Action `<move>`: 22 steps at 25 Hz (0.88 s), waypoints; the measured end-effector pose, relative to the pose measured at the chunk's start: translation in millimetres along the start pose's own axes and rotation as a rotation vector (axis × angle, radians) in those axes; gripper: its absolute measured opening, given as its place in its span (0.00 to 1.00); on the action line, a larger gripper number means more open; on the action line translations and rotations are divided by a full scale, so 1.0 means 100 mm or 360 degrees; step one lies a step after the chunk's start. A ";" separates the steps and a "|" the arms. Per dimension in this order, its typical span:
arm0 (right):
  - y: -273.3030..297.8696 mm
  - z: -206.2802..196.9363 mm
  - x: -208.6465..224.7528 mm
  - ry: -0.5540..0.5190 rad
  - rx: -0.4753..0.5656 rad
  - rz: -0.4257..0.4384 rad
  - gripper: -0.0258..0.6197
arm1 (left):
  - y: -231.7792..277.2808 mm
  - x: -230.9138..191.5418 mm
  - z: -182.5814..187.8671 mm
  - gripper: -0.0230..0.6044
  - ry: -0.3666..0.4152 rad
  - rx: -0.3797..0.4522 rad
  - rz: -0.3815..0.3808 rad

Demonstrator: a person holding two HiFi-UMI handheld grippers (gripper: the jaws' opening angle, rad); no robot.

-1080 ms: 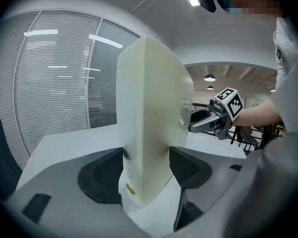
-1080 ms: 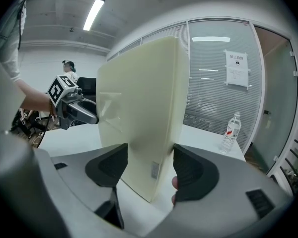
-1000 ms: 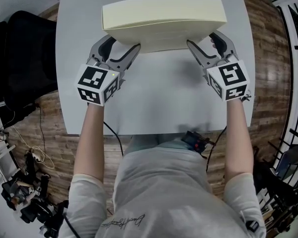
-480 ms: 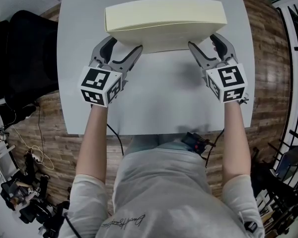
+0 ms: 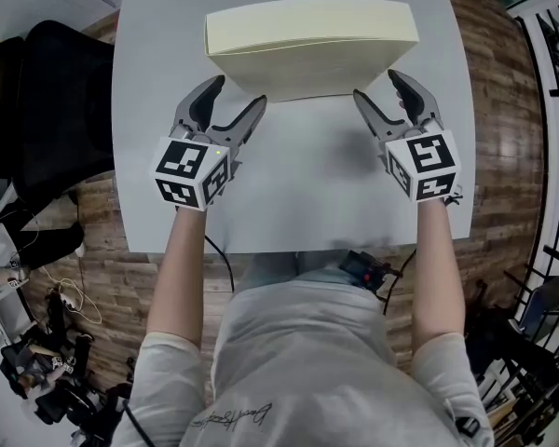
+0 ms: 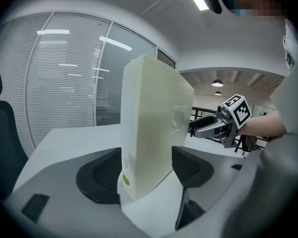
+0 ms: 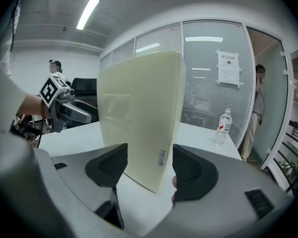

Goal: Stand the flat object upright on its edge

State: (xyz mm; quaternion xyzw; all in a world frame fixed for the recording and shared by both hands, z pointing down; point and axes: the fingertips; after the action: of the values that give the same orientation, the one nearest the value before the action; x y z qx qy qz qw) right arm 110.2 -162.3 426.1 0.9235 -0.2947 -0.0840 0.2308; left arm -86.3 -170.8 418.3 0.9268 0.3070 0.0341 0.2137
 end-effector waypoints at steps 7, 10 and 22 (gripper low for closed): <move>-0.14 -0.01 -0.13 0.0023 0.0023 -0.0028 0.44 | -0.16 0.14 -0.09 0.55 -0.0003 -0.0011 -0.0036; -0.19 -0.03 -0.20 0.0029 0.0016 -0.0031 0.36 | -0.21 0.19 -0.11 0.48 0.0006 -0.0004 -0.0039; -0.42 0.01 -0.72 0.0005 -0.0023 0.0107 0.10 | -0.49 0.33 -0.08 0.11 0.0048 -0.0002 -0.0005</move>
State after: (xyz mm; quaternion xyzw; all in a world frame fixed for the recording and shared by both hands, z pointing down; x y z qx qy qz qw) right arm 72.5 -90.4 406.8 0.9115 -0.3245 -0.0768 0.2406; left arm -88.3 -113.2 402.8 0.9255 0.3117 0.0479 0.2097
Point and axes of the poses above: the fingertips, and each gripper's own axes: y forward along the fingers, x to its right, z out of its top, and after that the axes turned 5 degrees about z, right-handed
